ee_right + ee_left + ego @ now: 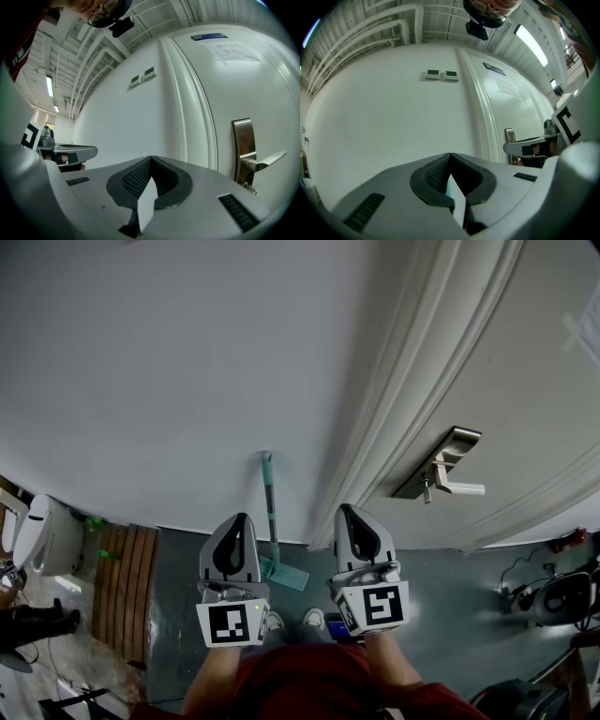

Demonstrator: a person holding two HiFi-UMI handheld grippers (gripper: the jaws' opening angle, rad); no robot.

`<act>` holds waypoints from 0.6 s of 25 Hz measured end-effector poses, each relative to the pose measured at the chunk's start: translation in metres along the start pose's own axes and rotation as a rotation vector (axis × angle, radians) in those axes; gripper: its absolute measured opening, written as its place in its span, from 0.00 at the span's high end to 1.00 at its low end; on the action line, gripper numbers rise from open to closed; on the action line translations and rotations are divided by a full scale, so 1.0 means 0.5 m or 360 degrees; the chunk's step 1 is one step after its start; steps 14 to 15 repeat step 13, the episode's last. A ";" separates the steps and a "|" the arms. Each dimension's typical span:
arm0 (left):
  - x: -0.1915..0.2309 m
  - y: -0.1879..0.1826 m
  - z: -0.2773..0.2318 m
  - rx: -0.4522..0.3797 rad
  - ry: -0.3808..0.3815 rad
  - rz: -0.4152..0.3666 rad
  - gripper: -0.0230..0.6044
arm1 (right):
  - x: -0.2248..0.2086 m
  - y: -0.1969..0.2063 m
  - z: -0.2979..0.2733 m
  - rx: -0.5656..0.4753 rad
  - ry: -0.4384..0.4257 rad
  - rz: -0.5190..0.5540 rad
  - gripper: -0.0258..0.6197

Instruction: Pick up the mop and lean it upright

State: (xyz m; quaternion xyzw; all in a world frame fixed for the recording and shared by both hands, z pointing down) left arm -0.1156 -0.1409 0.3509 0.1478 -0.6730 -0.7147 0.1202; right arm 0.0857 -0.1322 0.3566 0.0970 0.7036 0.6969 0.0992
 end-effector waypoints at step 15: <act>-0.001 -0.007 0.004 -0.0016 -0.0038 -0.0009 0.94 | 0.002 -0.002 0.002 -0.0019 -0.0033 -0.0007 0.94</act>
Point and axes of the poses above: the fingertips, and each gripper's own axes: z backward along the fingers, x to its left, y out of its underside, the point moved 8 cm from there along z, backward along the fingers, and after that the axes turned 3 degrees about x, right-handed, at the moved point
